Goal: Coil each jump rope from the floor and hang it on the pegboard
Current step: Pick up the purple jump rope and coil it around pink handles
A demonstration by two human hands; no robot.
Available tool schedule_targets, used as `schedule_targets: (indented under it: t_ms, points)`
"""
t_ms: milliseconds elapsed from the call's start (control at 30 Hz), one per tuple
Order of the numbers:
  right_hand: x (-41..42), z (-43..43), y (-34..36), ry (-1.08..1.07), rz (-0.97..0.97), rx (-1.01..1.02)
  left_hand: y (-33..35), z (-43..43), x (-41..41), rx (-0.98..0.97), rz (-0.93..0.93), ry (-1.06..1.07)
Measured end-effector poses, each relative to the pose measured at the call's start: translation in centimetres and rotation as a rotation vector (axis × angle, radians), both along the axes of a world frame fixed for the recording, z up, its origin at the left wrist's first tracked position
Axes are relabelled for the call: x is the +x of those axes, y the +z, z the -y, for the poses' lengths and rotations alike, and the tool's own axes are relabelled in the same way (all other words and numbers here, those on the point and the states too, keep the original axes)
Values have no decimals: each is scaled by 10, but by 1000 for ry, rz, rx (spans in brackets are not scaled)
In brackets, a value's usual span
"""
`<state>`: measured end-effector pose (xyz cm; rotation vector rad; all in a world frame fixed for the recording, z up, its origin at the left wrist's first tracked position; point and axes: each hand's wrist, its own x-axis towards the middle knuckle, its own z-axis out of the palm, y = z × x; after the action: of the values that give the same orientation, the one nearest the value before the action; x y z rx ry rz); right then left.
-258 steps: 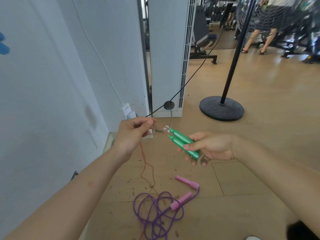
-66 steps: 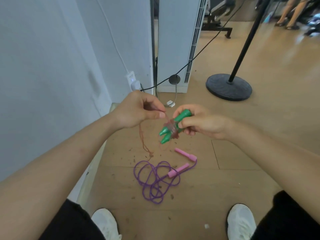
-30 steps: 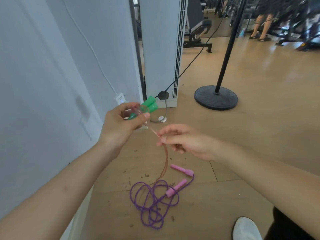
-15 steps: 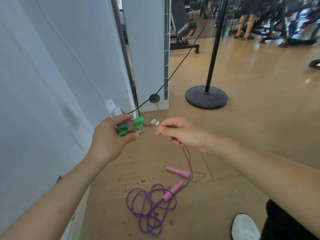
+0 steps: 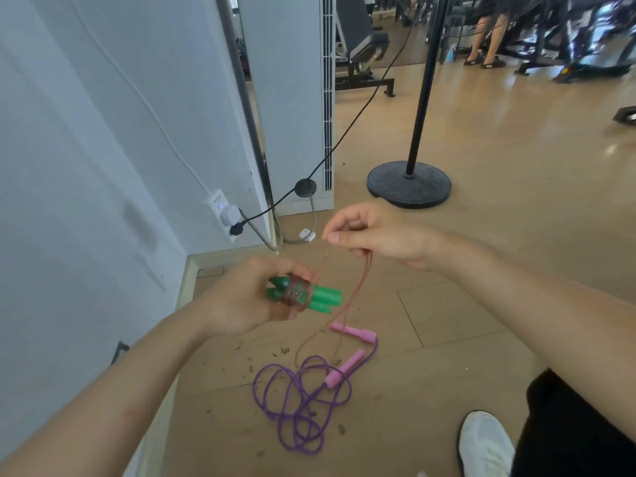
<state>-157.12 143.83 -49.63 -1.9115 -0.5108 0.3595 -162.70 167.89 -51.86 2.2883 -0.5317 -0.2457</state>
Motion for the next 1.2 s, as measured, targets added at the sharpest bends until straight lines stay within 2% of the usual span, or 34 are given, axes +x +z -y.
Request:
schedule_targets:
  t_ms: [233, 400, 600, 767, 833, 933, 1200]
  points:
    - [11, 7, -4, -90, 37, 64, 17, -1, -7, -223, -193, -19]
    - [16, 6, -12, -171, 111, -28, 18, -2, -3, -481, -290, 130]
    - [12, 4, -17, -148, 101, -109, 19, -5, -1, -743, -329, 215]
    - [-1, -12, -28, -97, 17, -38, 22, -3, 2, -921, -312, 337]
    - [-10, -22, -36, -32, -43, -14, 22, -2, 3, -941, -303, 369]
    - [-20, -34, -41, 19, -146, 46, 21, -1, 3, -870, -261, 454]
    - [-22, -35, -34, -47, -353, 126, 12, -7, 10, -793, -125, 706]
